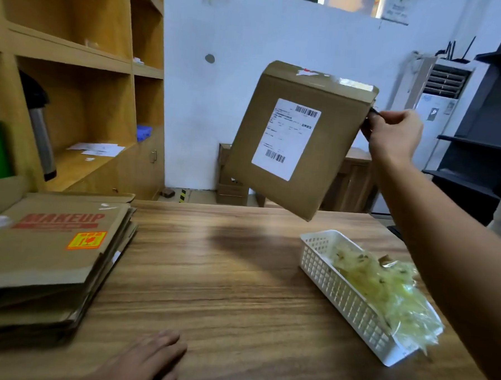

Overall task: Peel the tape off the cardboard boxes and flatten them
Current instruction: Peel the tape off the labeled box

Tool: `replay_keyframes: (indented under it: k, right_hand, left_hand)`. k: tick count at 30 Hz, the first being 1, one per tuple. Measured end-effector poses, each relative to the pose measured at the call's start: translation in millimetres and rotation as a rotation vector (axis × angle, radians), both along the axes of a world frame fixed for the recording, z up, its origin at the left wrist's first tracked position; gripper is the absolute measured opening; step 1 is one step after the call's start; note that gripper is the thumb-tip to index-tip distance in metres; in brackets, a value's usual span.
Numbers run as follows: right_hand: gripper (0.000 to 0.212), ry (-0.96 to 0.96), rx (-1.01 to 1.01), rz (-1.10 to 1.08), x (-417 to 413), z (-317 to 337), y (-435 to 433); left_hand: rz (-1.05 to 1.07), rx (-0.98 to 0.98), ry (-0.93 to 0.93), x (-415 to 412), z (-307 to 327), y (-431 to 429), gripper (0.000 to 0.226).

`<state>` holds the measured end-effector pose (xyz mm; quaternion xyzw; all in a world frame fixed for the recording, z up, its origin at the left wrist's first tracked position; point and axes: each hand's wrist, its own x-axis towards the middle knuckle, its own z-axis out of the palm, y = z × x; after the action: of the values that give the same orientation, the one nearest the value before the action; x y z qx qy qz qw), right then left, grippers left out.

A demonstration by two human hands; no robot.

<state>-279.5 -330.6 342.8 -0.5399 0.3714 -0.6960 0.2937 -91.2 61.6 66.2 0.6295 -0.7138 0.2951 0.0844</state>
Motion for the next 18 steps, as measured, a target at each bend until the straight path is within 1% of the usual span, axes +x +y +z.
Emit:
replay_keyframes:
  k: [1, 2, 4, 5, 7, 9, 11, 12, 13, 16, 18]
  right_hand:
    - [0.019, -0.028, 0.018, 0.058, 4, -2, 9]
    - [0.017, -0.05, 0.036, 0.115, 7, -4, 19]
    - [0.017, -0.097, 0.072, 0.229, 13, -11, 40]
    - [0.019, -0.126, 0.086, 0.285, 15, -15, 53]
    - [0.018, -0.149, 0.104, 0.341, 17, -26, 77]
    - [0.023, -0.101, 0.136, 0.353, 17, -38, 95]
    - [0.032, -0.11, 0.195, 0.419, 15, -53, 111]
    - [0.031, -0.121, 0.222, 0.452, 13, -60, 118]
    - [0.027, -0.124, 0.243, 0.471, 12, -67, 124]
    - [0.009, -0.123, 0.282, 0.488, 6, -89, 138]
    - [0.011, -0.123, 0.307, 0.502, 2, -105, 143]
  left_hand:
    - [0.068, 0.211, 0.226, 1, 3, 2, 0.083]
    - [0.12, 0.23, 0.32, -3, 7, 0, 0.083]
    - [0.144, 0.124, 0.383, -4, -2, 0, 0.079]
    - [0.138, 0.09, 0.444, -5, -3, 2, 0.076]
    - [0.121, 0.048, 0.51, -5, -9, 8, 0.073]
    - [0.126, 0.075, 0.547, -8, -9, 12, 0.065]
    - [0.127, 0.09, 0.564, -10, -4, 15, 0.036]
    - [0.139, 0.08, 0.567, -12, -4, 17, 0.023]
    - [0.162, 0.078, 0.593, -13, -5, 19, 0.022]
    - [0.213, 0.12, 0.662, -13, -8, 23, 0.034]
    - [0.234, 0.164, 0.687, -9, -14, 21, 0.042]
